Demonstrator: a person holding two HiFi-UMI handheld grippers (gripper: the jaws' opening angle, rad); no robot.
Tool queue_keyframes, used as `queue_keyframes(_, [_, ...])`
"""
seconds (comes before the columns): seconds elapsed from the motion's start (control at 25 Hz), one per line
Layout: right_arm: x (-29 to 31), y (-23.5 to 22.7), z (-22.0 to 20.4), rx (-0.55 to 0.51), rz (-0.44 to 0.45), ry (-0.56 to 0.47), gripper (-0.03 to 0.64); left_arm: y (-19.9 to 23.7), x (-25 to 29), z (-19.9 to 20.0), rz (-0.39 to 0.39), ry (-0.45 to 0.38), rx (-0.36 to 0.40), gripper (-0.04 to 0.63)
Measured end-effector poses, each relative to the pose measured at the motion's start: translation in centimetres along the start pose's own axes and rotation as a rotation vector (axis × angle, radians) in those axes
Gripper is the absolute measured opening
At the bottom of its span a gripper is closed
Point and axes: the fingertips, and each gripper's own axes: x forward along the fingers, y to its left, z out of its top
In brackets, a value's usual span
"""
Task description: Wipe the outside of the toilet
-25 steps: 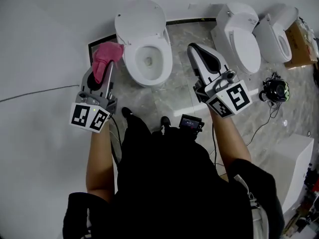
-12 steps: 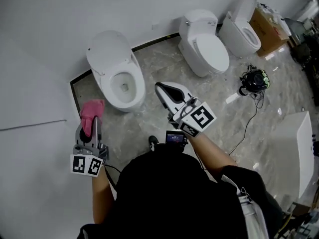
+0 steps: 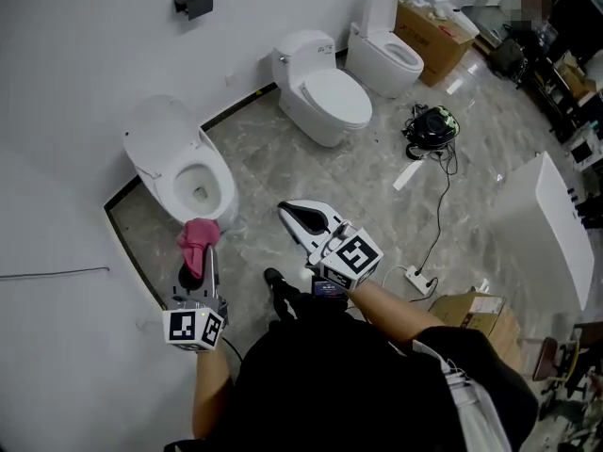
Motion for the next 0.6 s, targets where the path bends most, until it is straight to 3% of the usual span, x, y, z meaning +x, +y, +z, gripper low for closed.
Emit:
queue_keyframes(0.16, [-4.5, 1.9, -1.8, 0.021, -0.035, 0.042, 0.034, -4.4, -1.6, -0.6, -0.086, -0.010, 0.003, 0.089])
queue_keyframes(0.32, [-7.5, 2.4, -2.0, 0.073, -0.057, 0.050, 0.032, -6.8, -2.9, -1.7, -0.124, -0.022, -0.054, 0.089])
queue_keyframes(0.44, [-9.6, 1.4, -2.3, 0.119, -0.092, 0.045, 0.034, -8.3, -3.3, -2.1, -0.108, -0.025, -0.047, 0.089])
queue_keyframes(0.6, [-11.0, -0.4, -1.5, 0.103, -0.092, 0.017, 0.033, -9.8, -3.7, -1.1, -0.053, -0.042, -0.007, 0.089])
